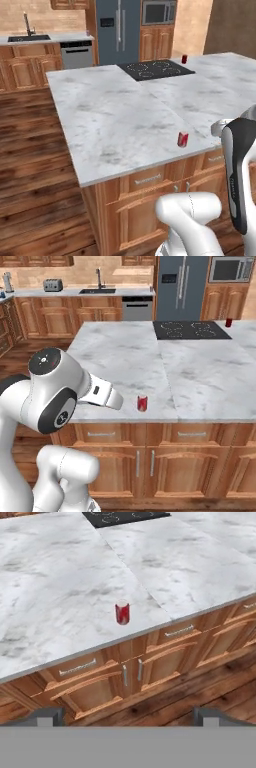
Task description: Four empty soda cans are scattered around the kitchen. Gather all the cans and cluster them next to the stove for recycling.
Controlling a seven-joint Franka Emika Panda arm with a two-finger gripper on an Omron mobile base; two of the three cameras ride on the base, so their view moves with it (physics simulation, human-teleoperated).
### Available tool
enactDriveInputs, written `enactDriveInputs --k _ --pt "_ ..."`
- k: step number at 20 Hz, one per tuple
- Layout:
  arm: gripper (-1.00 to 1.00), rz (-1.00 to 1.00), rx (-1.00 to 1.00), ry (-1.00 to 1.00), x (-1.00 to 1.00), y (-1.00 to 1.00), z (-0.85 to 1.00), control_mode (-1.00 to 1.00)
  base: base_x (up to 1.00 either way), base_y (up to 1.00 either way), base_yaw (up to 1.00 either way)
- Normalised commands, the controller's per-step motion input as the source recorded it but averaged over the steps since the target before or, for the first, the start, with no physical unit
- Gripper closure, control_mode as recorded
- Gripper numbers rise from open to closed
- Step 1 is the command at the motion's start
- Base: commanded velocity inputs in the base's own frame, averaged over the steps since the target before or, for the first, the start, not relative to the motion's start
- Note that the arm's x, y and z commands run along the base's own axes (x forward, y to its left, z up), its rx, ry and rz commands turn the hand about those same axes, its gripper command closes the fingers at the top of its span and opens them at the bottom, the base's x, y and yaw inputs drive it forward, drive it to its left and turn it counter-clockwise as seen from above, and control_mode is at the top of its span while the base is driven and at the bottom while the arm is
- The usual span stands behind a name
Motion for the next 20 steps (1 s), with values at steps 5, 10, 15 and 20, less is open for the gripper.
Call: enactDriveInputs --k 5,10,15,20 --pt "-1.00 0.00 0.00 0.00 0.00 0.00 0.00 1.00 0.02 -0.01 0.30" --pt "-1.00 0.00 0.00 0.00 0.00 0.00 0.00 1.00 0.05 -0.10 0.19" --pt "-1.00 0.00 0.00 0.00 0.00 0.00 0.00 1.00 0.01 -0.43 0.20" --pt "-1.00 0.00 0.00 0.00 0.00 0.00 0.00 1.00 0.01 -0.54 0.25"
